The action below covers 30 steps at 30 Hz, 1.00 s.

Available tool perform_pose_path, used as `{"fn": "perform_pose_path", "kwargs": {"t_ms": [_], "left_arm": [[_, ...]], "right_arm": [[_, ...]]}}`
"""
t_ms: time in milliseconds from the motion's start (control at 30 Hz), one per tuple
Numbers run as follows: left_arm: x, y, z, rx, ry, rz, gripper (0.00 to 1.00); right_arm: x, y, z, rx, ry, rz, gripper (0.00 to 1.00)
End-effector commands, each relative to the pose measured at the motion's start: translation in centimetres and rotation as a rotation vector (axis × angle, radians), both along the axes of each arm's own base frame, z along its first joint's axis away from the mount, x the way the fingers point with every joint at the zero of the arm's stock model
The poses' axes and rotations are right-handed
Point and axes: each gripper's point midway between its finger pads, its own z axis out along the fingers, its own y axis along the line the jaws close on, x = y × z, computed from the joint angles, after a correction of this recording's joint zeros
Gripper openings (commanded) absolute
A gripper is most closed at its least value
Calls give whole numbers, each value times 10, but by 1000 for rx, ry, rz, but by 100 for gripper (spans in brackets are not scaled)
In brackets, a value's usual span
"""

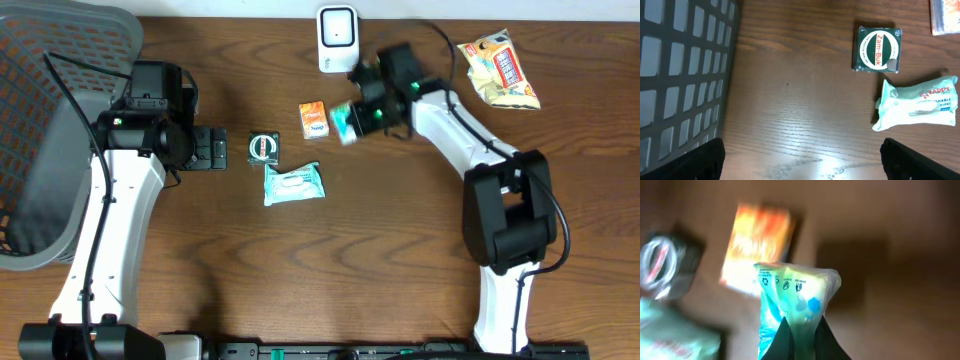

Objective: Scan the item barcode
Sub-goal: 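Lift the green pack and hold it under the scanner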

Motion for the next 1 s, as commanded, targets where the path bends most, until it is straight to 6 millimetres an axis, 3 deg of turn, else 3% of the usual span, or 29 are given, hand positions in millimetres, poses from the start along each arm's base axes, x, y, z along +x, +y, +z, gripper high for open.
{"fn": "perform_pose_path", "kwargs": {"t_ms": [0,133,233,367,567,767,967], "left_arm": [[-1,1,-4,11,14,-3,98],[-1,1,-4,11,14,-3,98],[-1,1,-4,11,14,-3,98],[-1,1,-4,11,14,-3,98],[-1,1,-4,11,13,-3,98],[-1,1,-4,11,14,-3,98],[-1,1,-4,11,13,-3,98]], "right_arm": [[54,-30,51,-332,-320,-33,1],[90,-5,97,-435,-636,132,1],[111,7,105,-494,-789,212,1],[135,11,102,-502,-897,160,1],[154,18,100,-475,-1007,108,1],[158,17,82,-481,-997,109,1],[161,11,84,-490,-1003,91,1]]}}
